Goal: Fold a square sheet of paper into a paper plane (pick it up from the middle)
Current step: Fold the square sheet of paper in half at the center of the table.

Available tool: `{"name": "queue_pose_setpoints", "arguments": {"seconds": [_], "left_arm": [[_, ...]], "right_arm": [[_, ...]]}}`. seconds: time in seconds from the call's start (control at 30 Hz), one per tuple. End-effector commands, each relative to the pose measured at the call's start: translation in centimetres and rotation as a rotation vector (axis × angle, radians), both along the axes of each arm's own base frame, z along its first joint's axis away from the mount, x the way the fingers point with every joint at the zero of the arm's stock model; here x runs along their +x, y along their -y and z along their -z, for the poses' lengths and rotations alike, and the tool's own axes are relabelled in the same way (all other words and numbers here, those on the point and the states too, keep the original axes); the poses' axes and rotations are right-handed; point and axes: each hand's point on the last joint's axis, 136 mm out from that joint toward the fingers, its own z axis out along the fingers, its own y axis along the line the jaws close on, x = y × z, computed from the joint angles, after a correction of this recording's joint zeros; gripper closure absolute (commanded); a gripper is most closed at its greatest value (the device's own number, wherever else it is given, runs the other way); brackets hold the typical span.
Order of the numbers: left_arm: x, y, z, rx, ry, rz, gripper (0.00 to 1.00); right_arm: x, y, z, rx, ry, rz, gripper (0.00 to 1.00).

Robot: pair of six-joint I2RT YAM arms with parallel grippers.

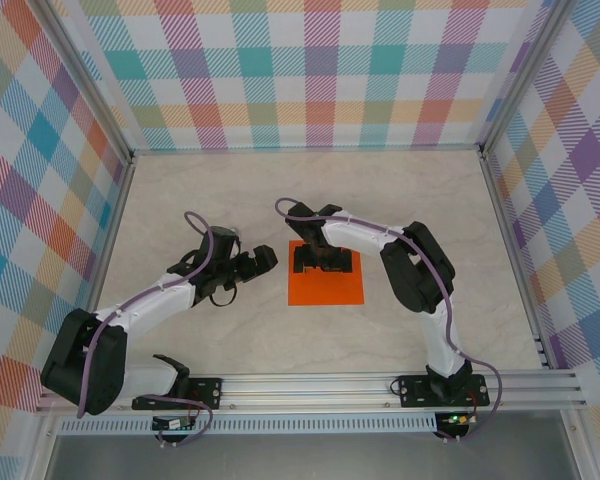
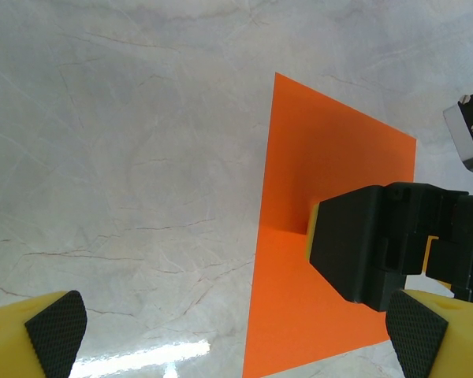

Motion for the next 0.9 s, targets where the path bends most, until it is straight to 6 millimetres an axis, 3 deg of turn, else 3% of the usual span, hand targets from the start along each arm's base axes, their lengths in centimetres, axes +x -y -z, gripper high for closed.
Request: {"name": "queue_pose_setpoints", "arguments": {"seconds": [0.0, 0.37, 0.87], "left_arm": [[-0.3, 0.1, 0.4, 0.008, -0.011, 0.018, 0.0], [-0.3, 0.2, 0.8, 0.01, -0.024, 0.022, 0.0], [-0.3, 0.3, 1.0, 0.015, -0.037, 0.026, 0.0]], "right_arm": [[-0.3, 0.0, 0.2, 0.019, -0.018, -0.009, 0.0], [-3.4, 1.3, 4.9, 0.002, -0.148, -0.014, 0.0], [-2.8, 1.5, 5.1, -0.049, -0.15, -0.009, 0.05]]}}
